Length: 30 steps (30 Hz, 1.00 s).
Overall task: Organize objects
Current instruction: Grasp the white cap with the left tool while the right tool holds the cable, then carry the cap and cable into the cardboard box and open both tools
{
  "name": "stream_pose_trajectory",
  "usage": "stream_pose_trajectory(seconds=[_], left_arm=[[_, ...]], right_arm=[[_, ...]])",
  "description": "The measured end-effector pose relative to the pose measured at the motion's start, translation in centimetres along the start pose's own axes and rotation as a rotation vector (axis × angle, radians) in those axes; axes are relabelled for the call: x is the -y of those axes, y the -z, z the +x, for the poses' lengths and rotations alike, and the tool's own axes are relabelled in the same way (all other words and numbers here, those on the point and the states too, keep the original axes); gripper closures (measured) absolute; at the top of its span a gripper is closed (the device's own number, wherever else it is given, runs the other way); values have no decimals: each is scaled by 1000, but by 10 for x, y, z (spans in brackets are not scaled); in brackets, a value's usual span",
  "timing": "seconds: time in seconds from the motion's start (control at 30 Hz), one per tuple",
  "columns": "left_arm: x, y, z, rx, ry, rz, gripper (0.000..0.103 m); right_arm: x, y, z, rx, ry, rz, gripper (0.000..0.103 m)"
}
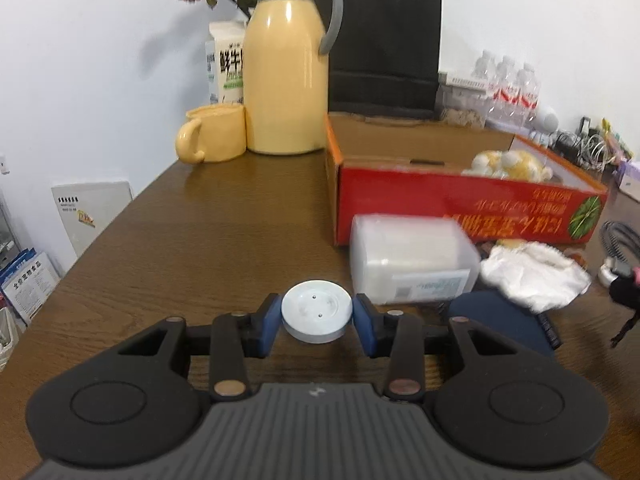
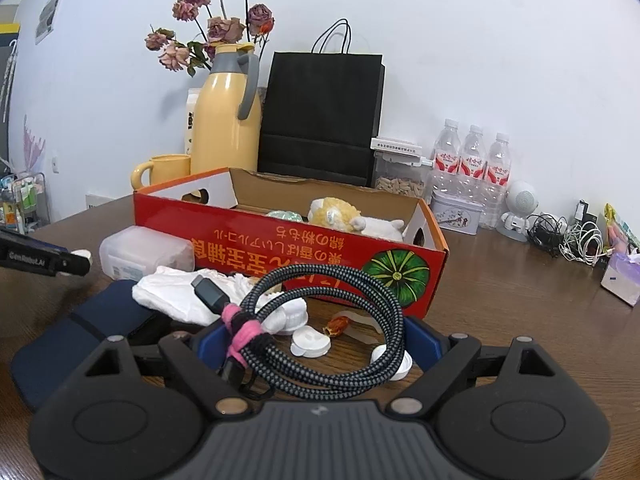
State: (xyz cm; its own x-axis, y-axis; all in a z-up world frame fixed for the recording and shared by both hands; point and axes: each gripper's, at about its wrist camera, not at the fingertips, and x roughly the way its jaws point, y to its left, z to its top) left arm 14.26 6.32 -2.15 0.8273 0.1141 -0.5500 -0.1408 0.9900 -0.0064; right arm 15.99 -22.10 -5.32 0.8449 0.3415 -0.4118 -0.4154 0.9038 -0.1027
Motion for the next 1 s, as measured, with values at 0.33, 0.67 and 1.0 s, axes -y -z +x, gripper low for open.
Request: stream_pose_trajectory(seconds=[0.33, 0.67, 1.0], left_arm=[[27, -46, -13, 112, 58, 21, 63], [50, -103, 24, 167, 94, 0, 63], [55, -143, 86, 153, 96, -43, 63]], right_arm=[[-6, -44, 11, 66, -33, -37, 15], [-15, -101, 82, 38, -29, -52, 15], [-20, -131, 163, -28, -46, -44, 15]])
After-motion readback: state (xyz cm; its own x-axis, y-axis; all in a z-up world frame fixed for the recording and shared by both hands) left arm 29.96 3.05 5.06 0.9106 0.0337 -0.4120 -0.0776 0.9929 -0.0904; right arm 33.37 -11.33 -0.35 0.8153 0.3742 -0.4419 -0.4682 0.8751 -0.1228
